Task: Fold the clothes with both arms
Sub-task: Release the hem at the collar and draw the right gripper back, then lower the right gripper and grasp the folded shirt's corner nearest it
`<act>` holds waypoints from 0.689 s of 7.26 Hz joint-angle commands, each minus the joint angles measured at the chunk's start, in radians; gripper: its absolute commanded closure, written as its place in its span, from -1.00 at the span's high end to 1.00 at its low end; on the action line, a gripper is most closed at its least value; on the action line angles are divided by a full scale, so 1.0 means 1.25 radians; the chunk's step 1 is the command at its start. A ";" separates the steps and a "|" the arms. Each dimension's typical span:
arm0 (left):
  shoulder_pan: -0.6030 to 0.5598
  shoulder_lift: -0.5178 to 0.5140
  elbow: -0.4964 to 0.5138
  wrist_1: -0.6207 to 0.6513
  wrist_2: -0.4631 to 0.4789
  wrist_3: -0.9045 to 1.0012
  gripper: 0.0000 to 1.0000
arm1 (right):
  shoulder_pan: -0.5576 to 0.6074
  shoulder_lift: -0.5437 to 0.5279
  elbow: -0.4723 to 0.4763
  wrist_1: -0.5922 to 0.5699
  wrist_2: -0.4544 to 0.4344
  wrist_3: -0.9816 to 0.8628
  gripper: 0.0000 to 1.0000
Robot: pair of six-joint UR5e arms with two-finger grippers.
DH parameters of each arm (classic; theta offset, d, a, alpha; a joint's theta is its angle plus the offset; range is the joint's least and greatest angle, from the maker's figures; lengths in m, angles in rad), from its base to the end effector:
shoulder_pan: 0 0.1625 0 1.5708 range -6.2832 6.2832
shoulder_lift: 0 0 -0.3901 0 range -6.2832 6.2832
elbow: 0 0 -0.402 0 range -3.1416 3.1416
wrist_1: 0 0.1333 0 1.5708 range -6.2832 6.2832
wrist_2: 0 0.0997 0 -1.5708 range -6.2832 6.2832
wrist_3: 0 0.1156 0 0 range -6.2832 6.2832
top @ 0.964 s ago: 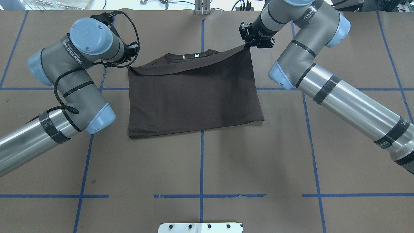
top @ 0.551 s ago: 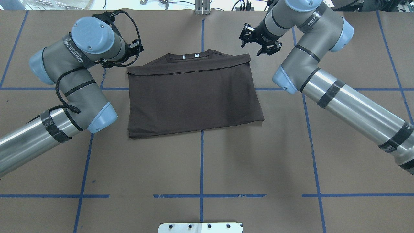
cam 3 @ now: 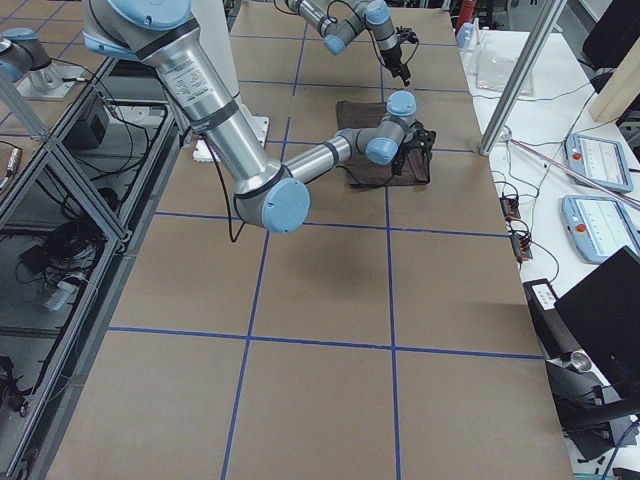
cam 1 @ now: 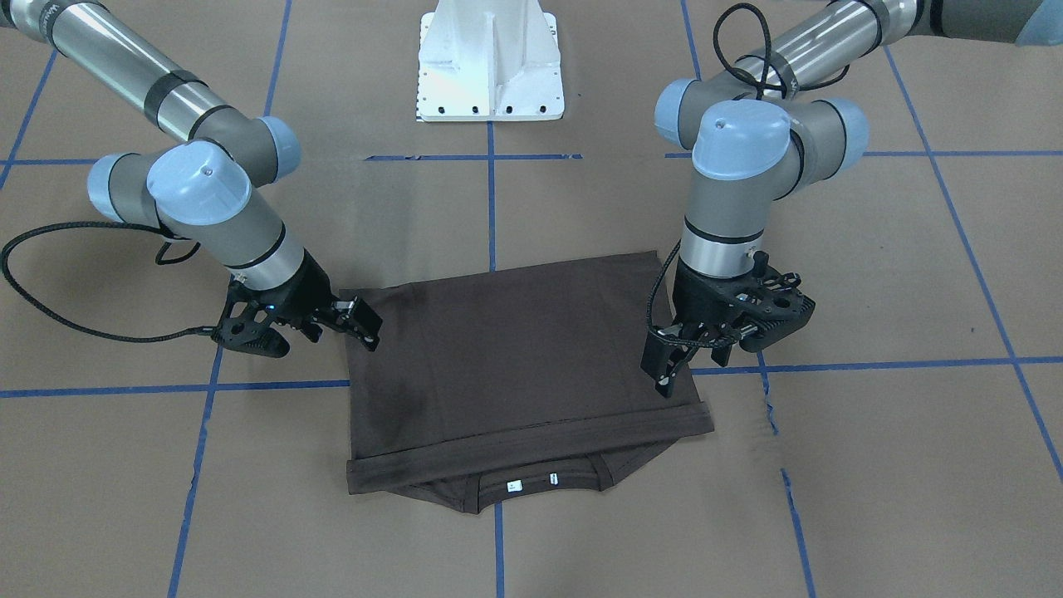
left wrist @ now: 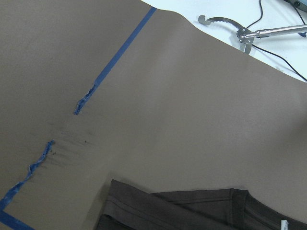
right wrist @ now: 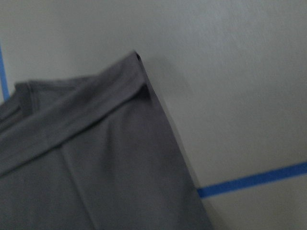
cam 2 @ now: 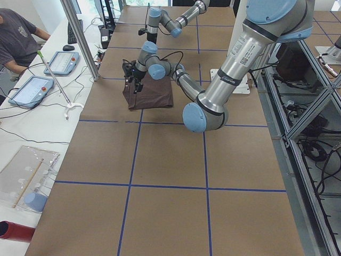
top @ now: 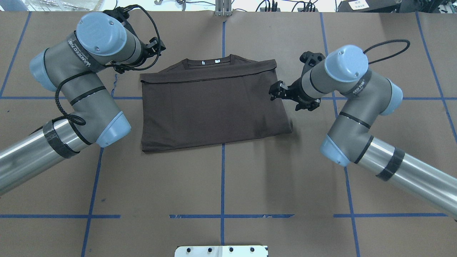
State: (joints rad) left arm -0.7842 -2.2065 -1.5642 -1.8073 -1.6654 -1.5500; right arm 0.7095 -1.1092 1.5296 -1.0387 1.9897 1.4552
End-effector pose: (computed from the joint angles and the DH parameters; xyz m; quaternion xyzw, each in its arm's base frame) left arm 0.4154 -0.5873 0.2385 0.1246 0.4023 -0.3194 0.8489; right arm -0.4632 -0.5114 0.3277 0.0105 -0.4849 0.1632 0.8591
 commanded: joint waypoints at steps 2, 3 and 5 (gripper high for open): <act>0.000 -0.001 -0.021 0.014 0.001 -0.002 1.00 | -0.056 -0.074 0.072 -0.005 -0.014 0.000 0.57; 0.000 -0.001 -0.026 0.014 0.001 -0.004 1.00 | -0.057 -0.071 0.065 -0.005 -0.014 -0.001 0.17; 0.000 0.001 -0.027 0.020 0.002 -0.004 1.00 | -0.055 -0.071 0.056 -0.005 -0.020 -0.011 -0.24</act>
State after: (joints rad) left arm -0.7839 -2.2071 -1.5970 -1.7863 -1.6640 -1.5551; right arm 0.6386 -1.1971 1.6053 -1.0446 1.9679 1.4480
